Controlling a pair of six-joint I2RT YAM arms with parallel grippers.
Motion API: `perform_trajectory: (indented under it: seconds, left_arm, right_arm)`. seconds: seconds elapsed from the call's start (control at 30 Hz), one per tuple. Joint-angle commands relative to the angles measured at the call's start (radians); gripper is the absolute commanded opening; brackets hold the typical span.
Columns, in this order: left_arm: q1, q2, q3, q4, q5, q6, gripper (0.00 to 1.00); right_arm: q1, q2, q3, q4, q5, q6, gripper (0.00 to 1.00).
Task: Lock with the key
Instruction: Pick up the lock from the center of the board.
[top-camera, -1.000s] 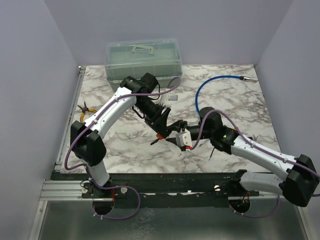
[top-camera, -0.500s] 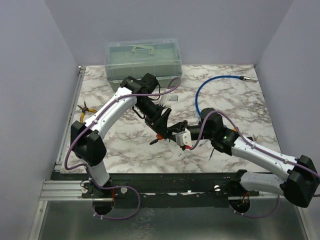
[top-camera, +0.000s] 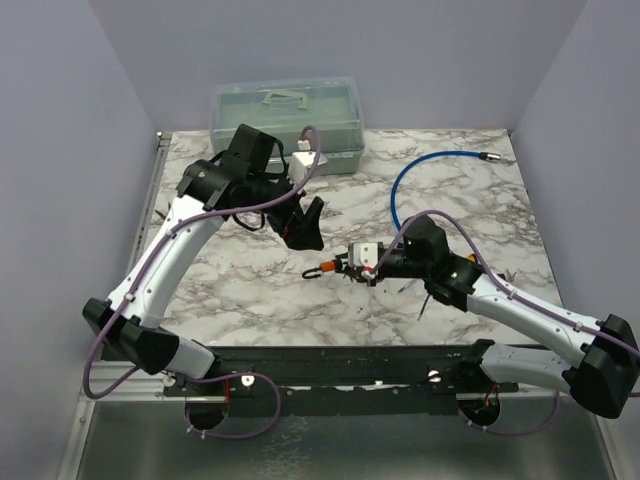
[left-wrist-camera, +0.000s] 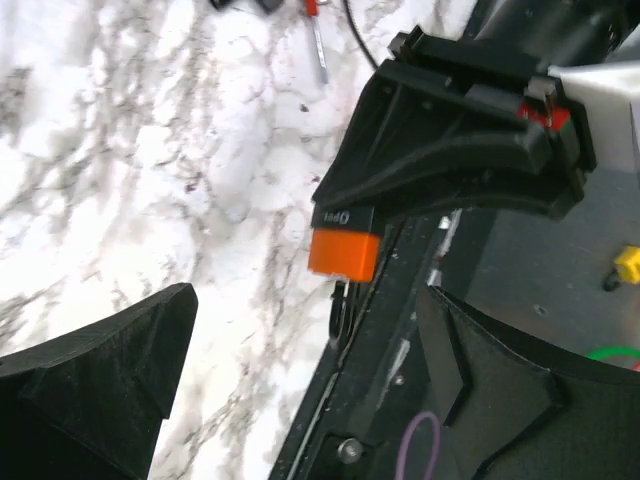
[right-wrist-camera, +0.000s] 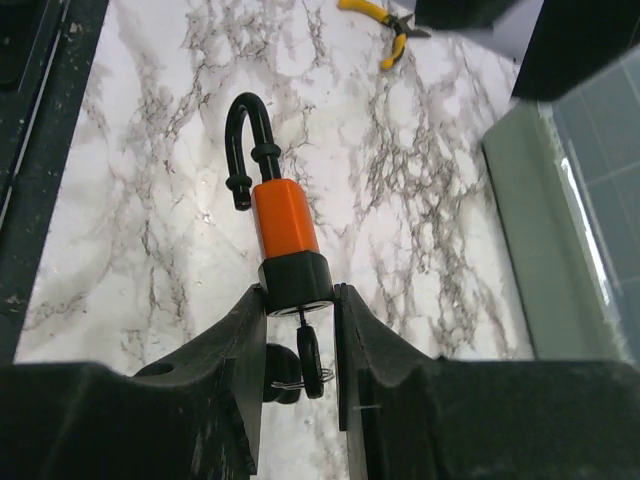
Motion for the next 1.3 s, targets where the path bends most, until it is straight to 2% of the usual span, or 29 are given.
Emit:
perform_trajectory:
  seconds: [0.0, 0.13, 0.27, 0.77, 1.03, 1.13, 1.27]
  left_arm:
    - [0.031, -0.139, -0.119, 0.171, -0.052, 0.077, 0.99]
    - [0.031, -0.263, -0.270, 0.268, -0.002, 0.182, 0.96]
    - [0.017, -0.304, -0.345, 0.281, 0.020, 0.236, 0.90]
    - [-0.063, -0.290, -0.389, 0.344, -0.002, 0.281, 0.70]
    - [-0.124, -0.275, -0.409, 0.396, -0.038, 0.276, 0.59]
    - [-0.129, -0.270, -0.411, 0.398, -0.043, 0.278, 0.49]
    - [-0.132, -0.277, -0.417, 0.398, -0.055, 0.281, 0.21]
  right_arm:
    - [-0.009, -0.009, 0.066, -0.024, 0.072, 0.243, 0.01]
    - [-0.018, -0.018, 0.100, -0.039, 0.044, 0.387, 0.01]
    - [-0.034, -0.010, 0.113, -0.039, 0.028, 0.474, 0.01]
    - [-0.058, 0.017, 0.148, 0.013, -0.040, 0.670, 0.01]
    - [-0.060, 0.030, 0.171, 0.004, -0.090, 0.643, 0.01]
    - [-0.062, 0.033, 0.177, 0.002, -0.102, 0.628, 0.01]
    - [-0.062, 0.039, 0.181, 0.000, -0.103, 0.619, 0.01]
